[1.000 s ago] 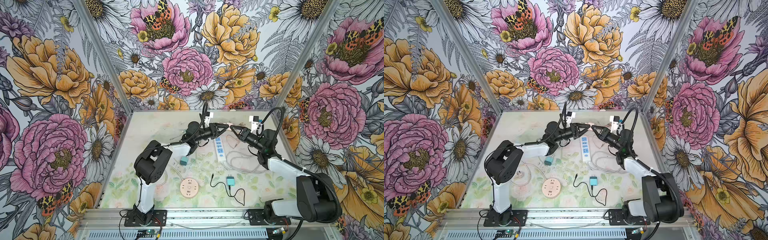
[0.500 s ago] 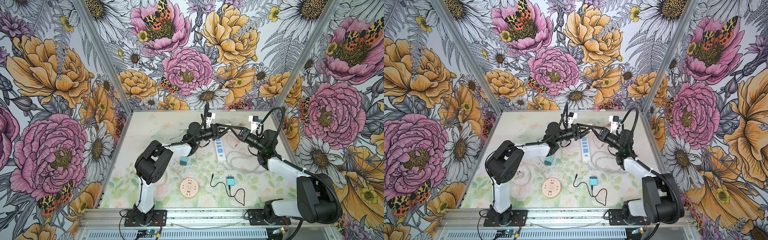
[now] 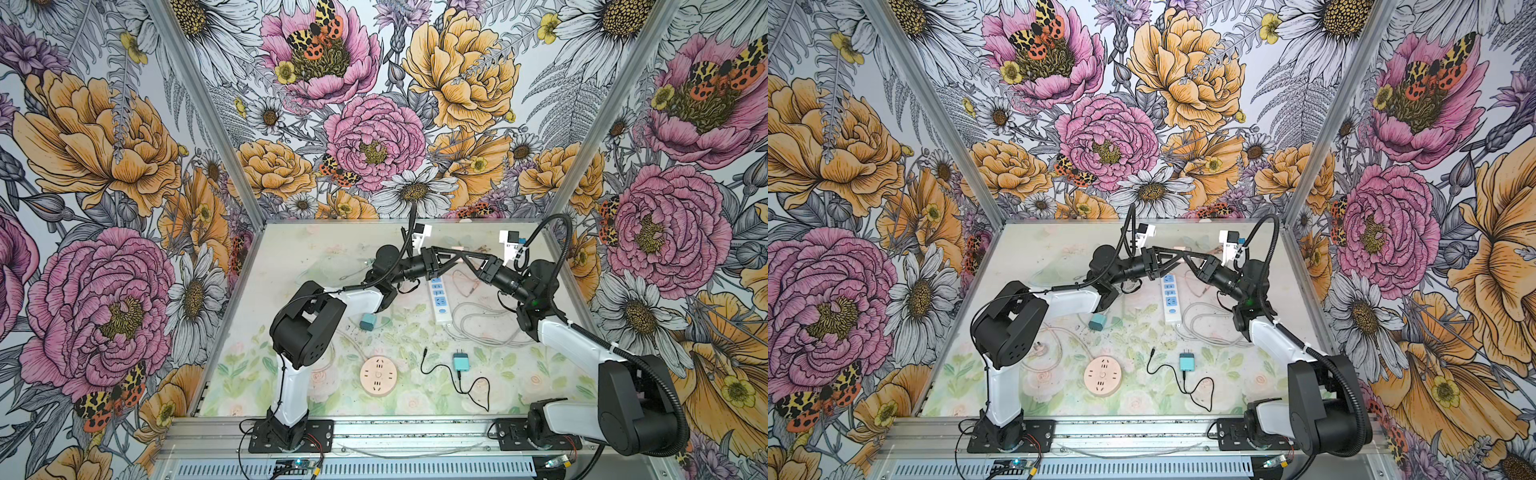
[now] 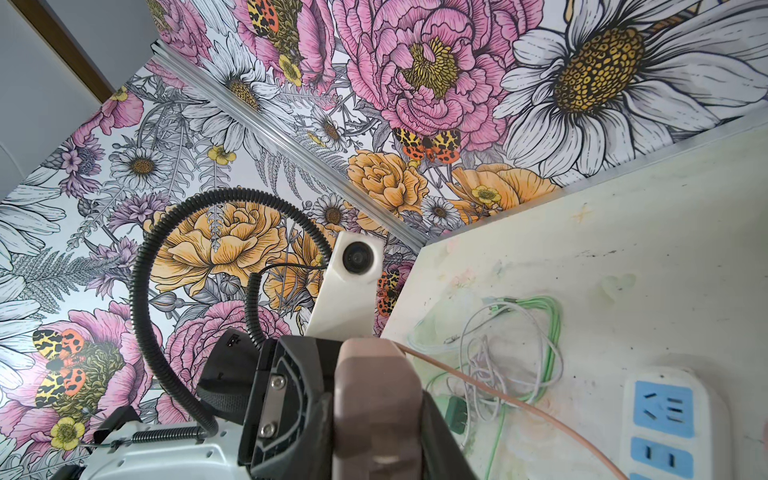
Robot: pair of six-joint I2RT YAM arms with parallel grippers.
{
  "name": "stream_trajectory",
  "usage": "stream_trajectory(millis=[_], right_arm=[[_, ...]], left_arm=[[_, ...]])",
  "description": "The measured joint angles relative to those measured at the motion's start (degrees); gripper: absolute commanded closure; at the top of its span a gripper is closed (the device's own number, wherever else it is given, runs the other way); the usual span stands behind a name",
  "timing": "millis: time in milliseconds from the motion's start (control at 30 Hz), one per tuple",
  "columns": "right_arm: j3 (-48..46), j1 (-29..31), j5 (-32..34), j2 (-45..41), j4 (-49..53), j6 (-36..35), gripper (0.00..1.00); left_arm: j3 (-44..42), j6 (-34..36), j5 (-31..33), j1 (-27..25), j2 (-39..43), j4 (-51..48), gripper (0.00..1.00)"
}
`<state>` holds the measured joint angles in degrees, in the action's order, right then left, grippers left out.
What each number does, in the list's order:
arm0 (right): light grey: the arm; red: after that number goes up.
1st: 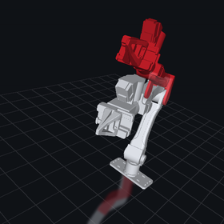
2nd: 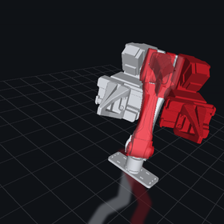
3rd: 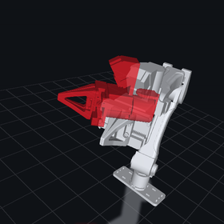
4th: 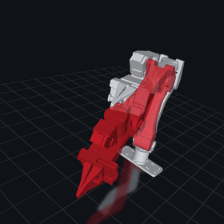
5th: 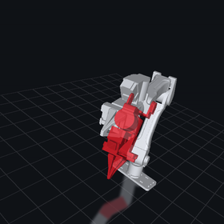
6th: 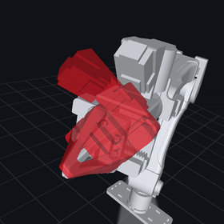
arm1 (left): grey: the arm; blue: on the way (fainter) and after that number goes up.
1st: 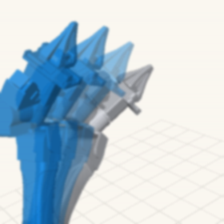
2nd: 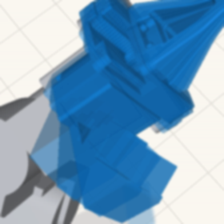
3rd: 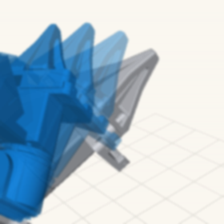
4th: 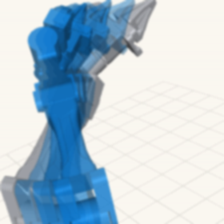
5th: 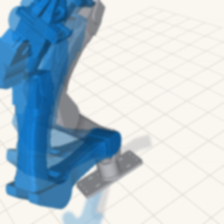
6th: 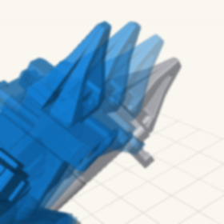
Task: Insert the plug
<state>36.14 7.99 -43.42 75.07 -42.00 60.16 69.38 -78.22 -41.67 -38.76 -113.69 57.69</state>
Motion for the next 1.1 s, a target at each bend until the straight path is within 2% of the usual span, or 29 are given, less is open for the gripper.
stream_trajectory(millis=[233, 433, 633, 1100], right_arm=[[0.09, 0.31, -0.44, -0.50, 1.33, -1.22, 0.91], [0.50, 0.31, -0.57, -2.14, 7.48, -3.69, 0.90], [0.85, 0.17, -1.31, -2.27, 9.99, -4.00, 0.91], [0.85, -2.73, -2.54, 0.98, 2.01, 6.99, 0.93]], left_arm=[[-1.09, -2.78, -0.22, -0.17, -0.33, 2.84, 0.58], [-3.56, -2.58, -0.59, -0.17, -0.26, 4.46, 0.58], [-4.85, -1.77, -1.05, -0.17, 0.20, 4.76, 0.53], [-6.88, 0.42, -1.70, -0.17, 3.76, 7.37, 0.53]])
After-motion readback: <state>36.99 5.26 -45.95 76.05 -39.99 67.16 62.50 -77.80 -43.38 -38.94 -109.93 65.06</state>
